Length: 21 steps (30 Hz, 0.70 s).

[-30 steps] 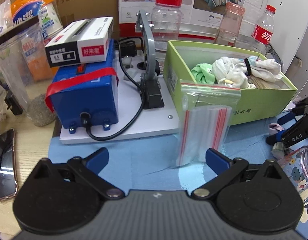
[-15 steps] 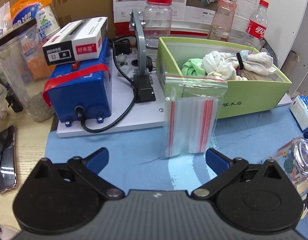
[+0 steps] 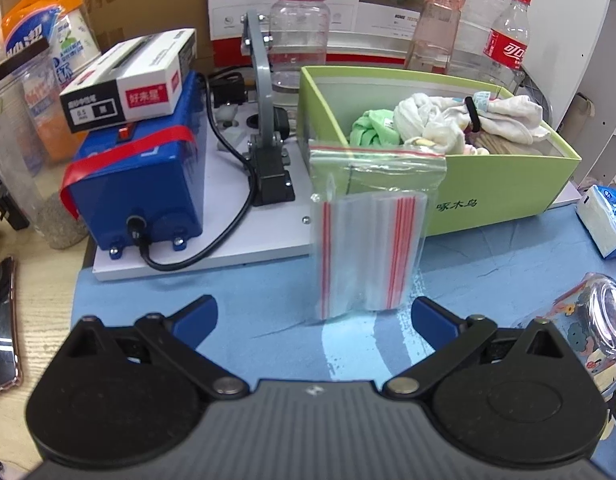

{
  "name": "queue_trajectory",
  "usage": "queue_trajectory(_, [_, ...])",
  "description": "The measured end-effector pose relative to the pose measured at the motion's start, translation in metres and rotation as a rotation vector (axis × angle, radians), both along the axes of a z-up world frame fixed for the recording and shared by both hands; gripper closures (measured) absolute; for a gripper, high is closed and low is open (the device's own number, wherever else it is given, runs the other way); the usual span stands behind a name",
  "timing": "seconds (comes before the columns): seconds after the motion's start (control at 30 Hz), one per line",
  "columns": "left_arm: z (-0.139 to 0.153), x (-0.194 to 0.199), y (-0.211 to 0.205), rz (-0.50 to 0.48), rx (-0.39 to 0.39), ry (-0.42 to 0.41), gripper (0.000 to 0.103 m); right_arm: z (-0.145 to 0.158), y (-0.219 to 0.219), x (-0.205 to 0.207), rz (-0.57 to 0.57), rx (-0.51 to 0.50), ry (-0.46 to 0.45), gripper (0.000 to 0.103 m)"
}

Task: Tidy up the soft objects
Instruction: 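Move the left tool to the clear zip bag while the right tool approaches the crumpled patterned cloth, then close the left tool on the zip bag while the right tool grasps the patterned cloth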

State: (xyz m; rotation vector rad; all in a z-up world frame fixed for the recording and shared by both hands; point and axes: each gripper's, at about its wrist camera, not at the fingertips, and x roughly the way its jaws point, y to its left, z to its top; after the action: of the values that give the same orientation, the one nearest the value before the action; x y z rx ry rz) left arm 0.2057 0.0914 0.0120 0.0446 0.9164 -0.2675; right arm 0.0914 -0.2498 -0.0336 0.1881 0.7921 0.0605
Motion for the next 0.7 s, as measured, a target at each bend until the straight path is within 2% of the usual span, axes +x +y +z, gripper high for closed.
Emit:
queue_trajectory(0.13, [-0.002, 0.005, -0.006, -0.01, 0.002, 0.008, 0.001, -0.009, 0.001, 0.008, -0.001, -0.071, 0.03, 0.041])
queue_trajectory(0.3, [-0.006, 0.02, -0.017, 0.01, -0.033, 0.04, 0.001, -0.016, 0.008, 0.0, 0.047, -0.19, -0.017, 0.04])
queue_trajectory(0.37, [-0.007, 0.025, -0.023, 0.011, -0.043, 0.047, 0.001, -0.017, 0.005, -0.003, 0.031, -0.171, -0.032, 0.039])
queue_trajectory(0.53, [-0.016, 0.041, -0.038, 0.019, 0.01, 0.065, 0.001, -0.021, 0.004, -0.004, 0.0, -0.17, -0.065, 0.034])
queue_trajectory(0.7, [-0.028, 0.053, -0.046, -0.011, 0.027, 0.099, 0.001, -0.023, 0.008, -0.002, -0.009, -0.18, -0.089, 0.03])
